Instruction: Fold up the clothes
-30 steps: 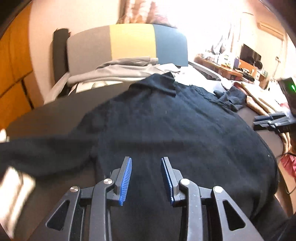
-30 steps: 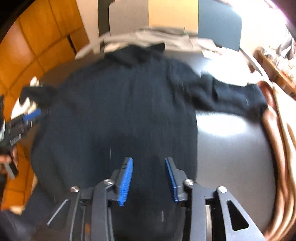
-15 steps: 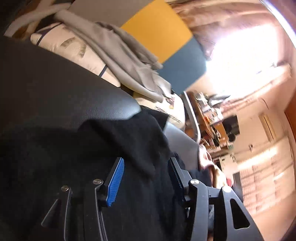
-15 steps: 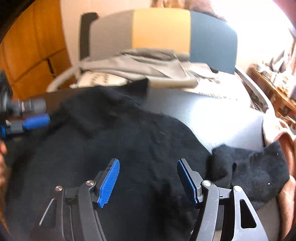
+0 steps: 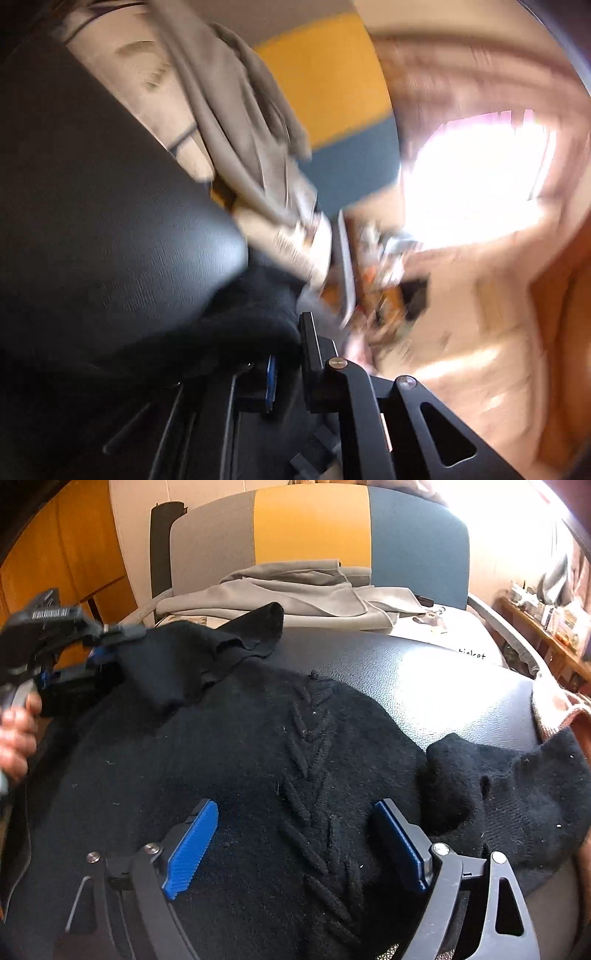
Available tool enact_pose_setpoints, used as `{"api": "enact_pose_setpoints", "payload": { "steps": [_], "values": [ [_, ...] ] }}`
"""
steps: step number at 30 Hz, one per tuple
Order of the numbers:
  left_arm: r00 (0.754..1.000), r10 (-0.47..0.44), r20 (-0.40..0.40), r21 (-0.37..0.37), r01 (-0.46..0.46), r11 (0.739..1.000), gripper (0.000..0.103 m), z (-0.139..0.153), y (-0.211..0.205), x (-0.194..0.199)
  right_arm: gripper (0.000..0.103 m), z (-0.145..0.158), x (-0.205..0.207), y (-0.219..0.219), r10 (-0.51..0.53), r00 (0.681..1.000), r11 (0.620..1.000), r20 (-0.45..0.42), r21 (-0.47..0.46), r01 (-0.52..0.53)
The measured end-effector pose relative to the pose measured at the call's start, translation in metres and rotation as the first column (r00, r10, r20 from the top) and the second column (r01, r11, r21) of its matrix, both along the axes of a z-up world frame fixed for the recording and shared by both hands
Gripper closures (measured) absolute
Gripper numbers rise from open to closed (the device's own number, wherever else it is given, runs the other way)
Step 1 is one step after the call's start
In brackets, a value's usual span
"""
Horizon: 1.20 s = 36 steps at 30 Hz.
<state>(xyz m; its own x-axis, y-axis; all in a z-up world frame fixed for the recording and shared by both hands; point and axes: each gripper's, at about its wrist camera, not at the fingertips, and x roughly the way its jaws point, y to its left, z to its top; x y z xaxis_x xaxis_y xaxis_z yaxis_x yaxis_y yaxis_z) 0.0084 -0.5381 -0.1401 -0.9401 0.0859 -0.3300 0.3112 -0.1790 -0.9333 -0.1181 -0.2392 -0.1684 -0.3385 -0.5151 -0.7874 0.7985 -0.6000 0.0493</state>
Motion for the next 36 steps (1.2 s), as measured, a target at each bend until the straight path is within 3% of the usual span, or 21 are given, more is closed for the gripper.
{"api": "enact_pose_setpoints", "payload": {
  "steps": [2, 4, 6, 7, 11, 14, 17, 19, 20, 24, 27, 31, 33, 34, 35, 36],
  "values": [
    [0.991, 0.136, 0.014, 0.073, -0.137, 0.988, 0.093, -0.013, -0.025, 0.019, 0.013, -0.001, 0.0, -0.002, 0.004, 1.0, 1.0, -0.004, 0.007, -0.004],
    [0.974, 0.212, 0.075, 0.152, -0.222, 0.963, 0.077, -0.028, -0.043, 0.031, 0.012, -0.001, 0.001, -0.002, 0.006, 1.0, 1.0, -0.004, 0.008, -0.006],
    [0.974, 0.2, 0.106, 0.178, -0.217, 0.96, 0.076, -0.033, -0.055, 0.039, 0.011, -0.001, 0.002, -0.003, 0.008, 1.0, 1.0, -0.004, 0.01, -0.008],
    [0.973, 0.196, 0.118, 0.159, -0.213, 0.964, 0.076, -0.029, -0.057, 0.045, 0.01, 0.0, 0.002, -0.003, 0.009, 1.0, 1.0, -0.004, 0.011, -0.009],
    [0.972, 0.151, 0.181, -0.046, -0.145, 0.988, 0.074, 0.001, -0.044, 0.062, 0.008, 0.001, 0.004, -0.003, 0.013, 1.0, 1.0, -0.004, 0.019, -0.013],
    [0.957, 0.124, 0.263, -0.21, -0.069, 0.975, 0.074, 0.012, -0.02, 0.072, 0.007, 0.001, 0.004, -0.004, 0.015, 1.0, 1.0, -0.005, 0.022, -0.015],
    [0.943, 0.098, 0.318, -0.341, 0.017, 0.94, 0.074, 0.018, 0.004, 0.09, 0.008, 0.005, 0.002, -0.001, 0.023, 1.0, 1.0, 0.015, -0.001, -0.023],
    [0.93, 0.1, 0.352, -0.407, 0.056, 0.912, 0.074, 0.02, 0.012, 0.098, 0.019, 0.013, -0.001, -0.002, 0.041, 0.999, 0.999, 0.022, -0.031, -0.04],
    [0.926, 0.098, 0.364, -0.429, 0.073, 0.9, 0.074, 0.018, 0.016, 0.1, 0.026, 0.018, -0.004, -0.005, 0.049, 0.999, 0.998, 0.02, -0.044, -0.048],
    [0.925, 0.052, 0.376, -0.482, 0.147, 0.864, 0.074, 0.022, 0.023, 0.088, 0.031, 0.033, -0.024, -0.04, 0.096, 0.995, 0.993, 0.016, -0.074, -0.094],
    [0.903, 0.019, 0.43, -0.548, 0.244, 0.8, 0.074, 0.022, 0.034, 0.067, 0.031, 0.033, -0.038, -0.08, 0.141, 0.99, 0.99, -0.003, -0.032, -0.141],
    [0.86, 0.003, 0.511, -0.573, 0.338, 0.747, 0.074, 0.007, 0.043, 0.047, 0.033, 0.013, -0.045, -0.12, 0.202, 0.979, 0.976, -0.016, 0.086, -0.2],
    [0.861, 0.019, 0.509, -0.61, 0.345, 0.714, 0.074, 0.007, 0.048, 0.045, 0.035, 0.008, -0.043, -0.127, 0.226, 0.973, 0.967, -0.042, 0.128, -0.219],
    [0.859, 0.024, 0.512, -0.617, 0.347, 0.707, 0.074, 0.006, 0.048, 0.042, 0.047, 0.008, -0.042, -0.128, 0.233, 0.971, 0.965, -0.049, 0.138, -0.224],
    [0.859, 0.03, 0.51, -0.618, 0.342, 0.708, 0.074, 0.006, 0.046, 0.038, 0.067, 0.01, -0.038, -0.126, 0.242, 0.968, 0.962, -0.065, 0.144, -0.231],
    [0.859, 0.033, 0.51, -0.618, 0.34, 0.709, 0.074, 0.005, 0.043, 0.034, 0.075, 0.011, -0.035, -0.125, 0.246, 0.965, 0.96, -0.087, 0.159, -0.23]
  ]
}}
